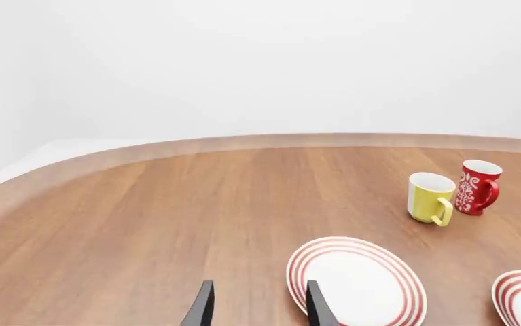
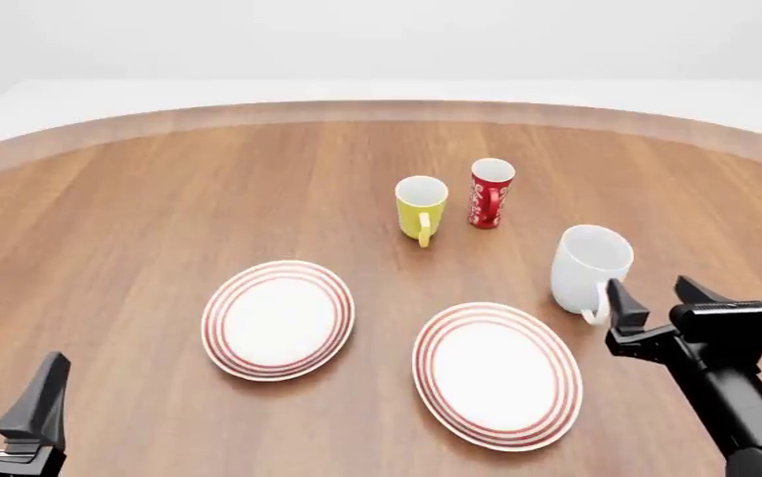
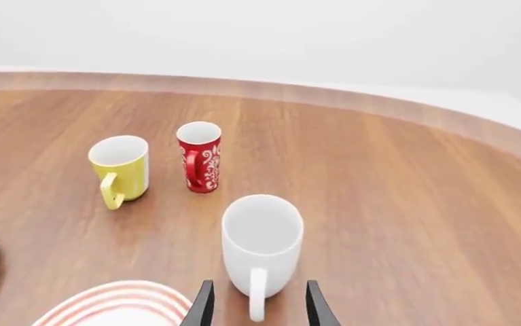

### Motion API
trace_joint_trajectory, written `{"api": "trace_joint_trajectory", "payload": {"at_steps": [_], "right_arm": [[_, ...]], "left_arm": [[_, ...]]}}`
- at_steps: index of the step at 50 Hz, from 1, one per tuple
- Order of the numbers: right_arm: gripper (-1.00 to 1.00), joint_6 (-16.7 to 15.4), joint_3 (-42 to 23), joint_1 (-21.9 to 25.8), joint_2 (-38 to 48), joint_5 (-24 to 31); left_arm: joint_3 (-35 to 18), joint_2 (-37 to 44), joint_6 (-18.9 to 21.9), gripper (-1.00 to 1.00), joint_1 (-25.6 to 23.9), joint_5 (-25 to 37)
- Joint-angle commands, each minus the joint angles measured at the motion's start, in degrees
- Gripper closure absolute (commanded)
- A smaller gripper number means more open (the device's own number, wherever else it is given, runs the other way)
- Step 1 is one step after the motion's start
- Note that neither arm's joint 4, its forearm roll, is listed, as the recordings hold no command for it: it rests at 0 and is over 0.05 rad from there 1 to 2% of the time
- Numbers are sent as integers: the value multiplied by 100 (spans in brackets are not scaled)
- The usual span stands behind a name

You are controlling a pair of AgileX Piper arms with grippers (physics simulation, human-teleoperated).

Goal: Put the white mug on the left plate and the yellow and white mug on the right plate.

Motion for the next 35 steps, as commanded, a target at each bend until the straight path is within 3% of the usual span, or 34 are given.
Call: {"api": "trace_joint_trajectory", "payload": {"at_steps": [1, 9, 10, 35], "right_arm": [[-100, 29, -207, 32, 578, -274], [-100, 99, -332, 46, 1130, -477], [-100, 126, -508, 11, 1662, -638], [-100, 146, -584, -26, 2185, -878]], "left_arm": [[0, 0, 0, -100, 0, 0], [0, 0, 0, -100, 0, 0], [0, 0, 0, -100, 0, 0], [0, 0, 0, -100, 0, 0]]}}
